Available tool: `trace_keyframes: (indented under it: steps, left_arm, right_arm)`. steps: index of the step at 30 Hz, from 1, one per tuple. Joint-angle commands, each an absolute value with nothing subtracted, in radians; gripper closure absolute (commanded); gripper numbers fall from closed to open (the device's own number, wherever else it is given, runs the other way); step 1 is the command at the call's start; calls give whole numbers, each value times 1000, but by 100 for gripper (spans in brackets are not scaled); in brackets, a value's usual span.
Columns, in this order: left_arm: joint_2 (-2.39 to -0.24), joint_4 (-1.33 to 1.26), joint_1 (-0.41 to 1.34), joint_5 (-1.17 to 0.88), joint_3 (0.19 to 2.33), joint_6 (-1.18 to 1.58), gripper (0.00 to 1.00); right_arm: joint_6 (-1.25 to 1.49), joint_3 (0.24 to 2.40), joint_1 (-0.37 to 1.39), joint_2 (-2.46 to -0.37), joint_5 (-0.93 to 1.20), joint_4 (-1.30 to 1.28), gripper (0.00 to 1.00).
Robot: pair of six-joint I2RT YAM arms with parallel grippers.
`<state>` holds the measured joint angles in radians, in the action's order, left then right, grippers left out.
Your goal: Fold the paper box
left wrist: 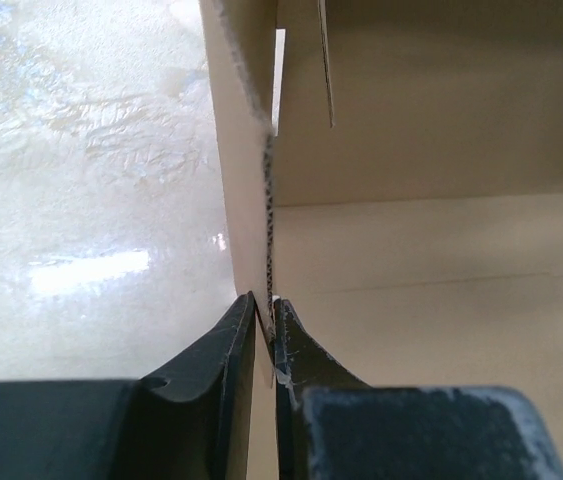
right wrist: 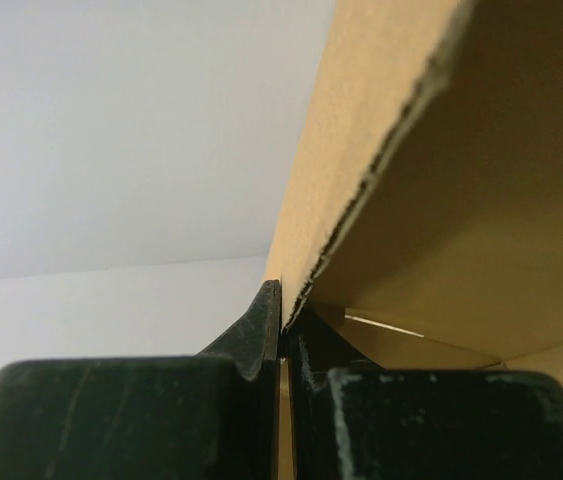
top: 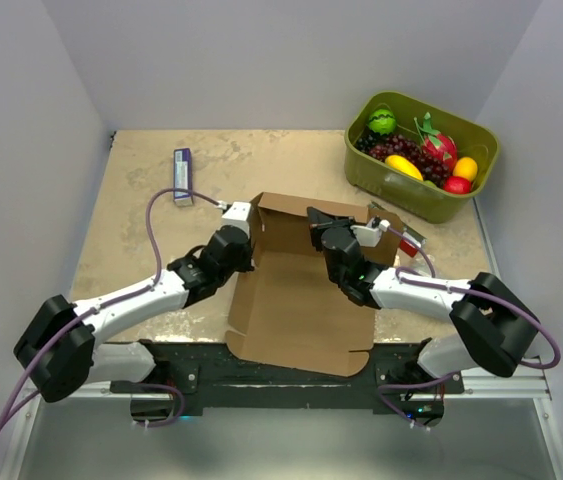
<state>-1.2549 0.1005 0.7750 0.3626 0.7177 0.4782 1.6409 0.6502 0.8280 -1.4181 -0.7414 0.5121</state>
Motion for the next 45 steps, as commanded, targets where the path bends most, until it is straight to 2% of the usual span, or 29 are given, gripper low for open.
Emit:
trace_keyframes:
  steps: [1,8,14,20,22,25,26,31,34,36,42,45]
  left_arm:
    - [-1240,-83,802,305,608,558,92]
    - [-1210,-163,868,425,463,606,93]
    - [-1235,-195,969,563,419,634,94]
    - [-1279,-210,1015,589,399,660,92]
    - [-1275,-239,1019,571,393,635,88]
    - [-1247,-285,1019,522,377,574,71]
    - [-1236,-288,1019,503,373,562,61]
    - [-1114,-299,1017,457,342,482,27]
    - [-1004,-273,1017,433,316,445,19]
    - [-909,-244,1016,416,305,419,17]
    - [-660,-130,993,368,321,342,12]
    - [-614,-126,904,299,336,318,12]
  right_arm:
    - [1586,632,847,-1427,-710,413,100]
    - [1582,638,847,-1410,-719,393,100]
    - [1586,640,847,-1405,-719,358,100]
    - [1566,632,847,-1370,-730,298,100]
    - [1562,624,847,-1364,-738,290,100]
    - [1562,604,847,-1353,-741,284,100]
    - [1563,597,845,-1350,-742,285,100]
    - [1560,592,847,-1342,-752,282,100]
    - [1559,592,847,-1342,-755,282,100]
    - [1559,592,847,-1347,-756,282,100]
    - [1557,592,847,-1350,-753,287,100]
    - [1555,592,847,-1348,-753,288,100]
